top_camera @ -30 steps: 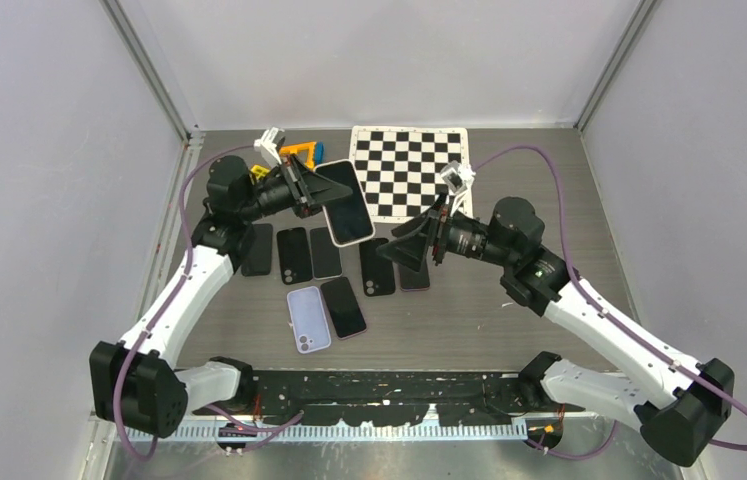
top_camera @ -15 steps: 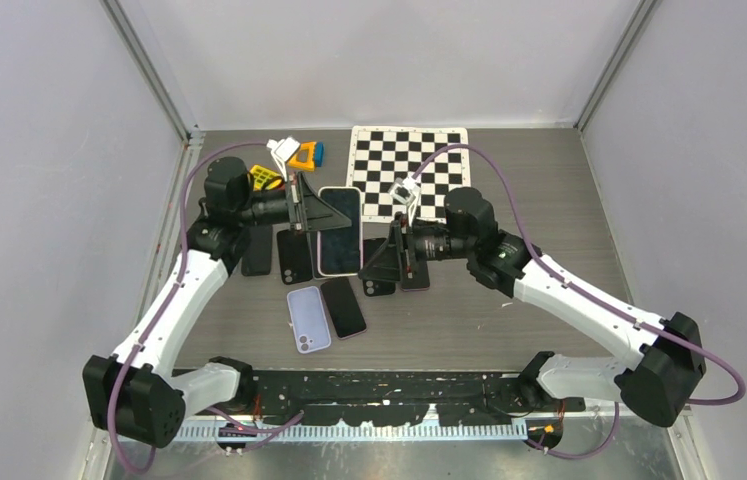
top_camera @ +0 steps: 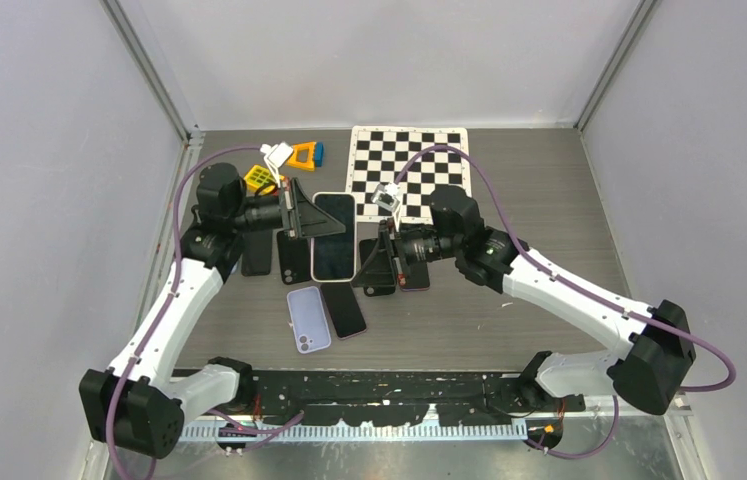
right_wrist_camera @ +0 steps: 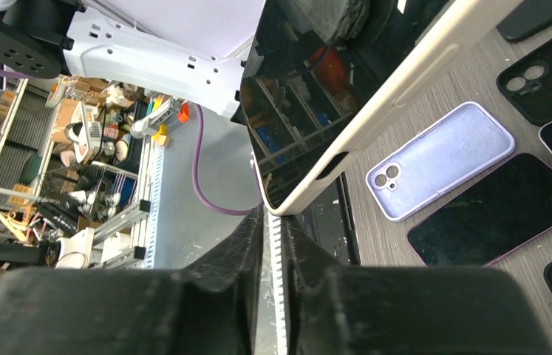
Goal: Take the phone out of the phone case
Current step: Remove the phone case from the phone.
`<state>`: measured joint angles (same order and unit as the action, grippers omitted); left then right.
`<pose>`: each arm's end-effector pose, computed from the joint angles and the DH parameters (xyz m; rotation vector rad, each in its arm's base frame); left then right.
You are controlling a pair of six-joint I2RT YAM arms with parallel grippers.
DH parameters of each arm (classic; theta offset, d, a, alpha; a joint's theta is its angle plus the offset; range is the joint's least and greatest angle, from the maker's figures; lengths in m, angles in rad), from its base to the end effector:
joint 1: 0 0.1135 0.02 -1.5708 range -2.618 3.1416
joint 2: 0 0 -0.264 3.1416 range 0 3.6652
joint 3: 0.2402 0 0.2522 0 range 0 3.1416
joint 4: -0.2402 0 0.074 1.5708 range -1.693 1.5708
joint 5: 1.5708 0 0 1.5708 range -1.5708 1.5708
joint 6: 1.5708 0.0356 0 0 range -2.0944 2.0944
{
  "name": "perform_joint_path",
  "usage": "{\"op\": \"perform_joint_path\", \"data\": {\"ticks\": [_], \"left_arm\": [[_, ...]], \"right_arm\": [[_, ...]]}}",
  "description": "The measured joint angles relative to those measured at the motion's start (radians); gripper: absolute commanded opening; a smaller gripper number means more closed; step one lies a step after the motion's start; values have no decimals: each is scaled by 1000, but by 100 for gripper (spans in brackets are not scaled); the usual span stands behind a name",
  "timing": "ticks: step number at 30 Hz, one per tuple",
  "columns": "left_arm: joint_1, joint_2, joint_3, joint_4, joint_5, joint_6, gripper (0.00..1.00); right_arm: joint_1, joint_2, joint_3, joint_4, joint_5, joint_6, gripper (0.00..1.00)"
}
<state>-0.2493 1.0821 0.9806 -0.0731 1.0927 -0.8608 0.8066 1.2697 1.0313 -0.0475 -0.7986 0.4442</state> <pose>0.2198 -0.0886 0.3658 0.3295 1.9661 -1.7029 0.1814 0.2261 0.3382 -0.9780 1.8466 1.5547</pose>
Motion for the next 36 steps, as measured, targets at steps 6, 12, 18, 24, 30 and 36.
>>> {"op": "perform_joint_path", "data": {"ticks": [6, 12, 18, 24, 30, 36], "left_arm": [[3, -1, -9, 2, -6, -3, 0], [8, -6, -10, 16, -14, -4, 0], [21, -19, -62, 123, -47, -54, 0], [43, -22, -130, 282, -108, -117, 0], [30, -27, -127, 372, -124, -271, 0], [-25, -60, -120, 454, 5, -463, 0]], "right_arm": [[3, 18, 2, 2, 4, 10, 16], [6, 18, -1, 13, 30, 33, 1], [10, 34, -1, 7, 117, 52, 1], [-33, 91, -13, 65, 145, 155, 1], [-111, 121, -87, 228, 224, 267, 1], [-167, 186, -121, 242, 377, 301, 1]]}}
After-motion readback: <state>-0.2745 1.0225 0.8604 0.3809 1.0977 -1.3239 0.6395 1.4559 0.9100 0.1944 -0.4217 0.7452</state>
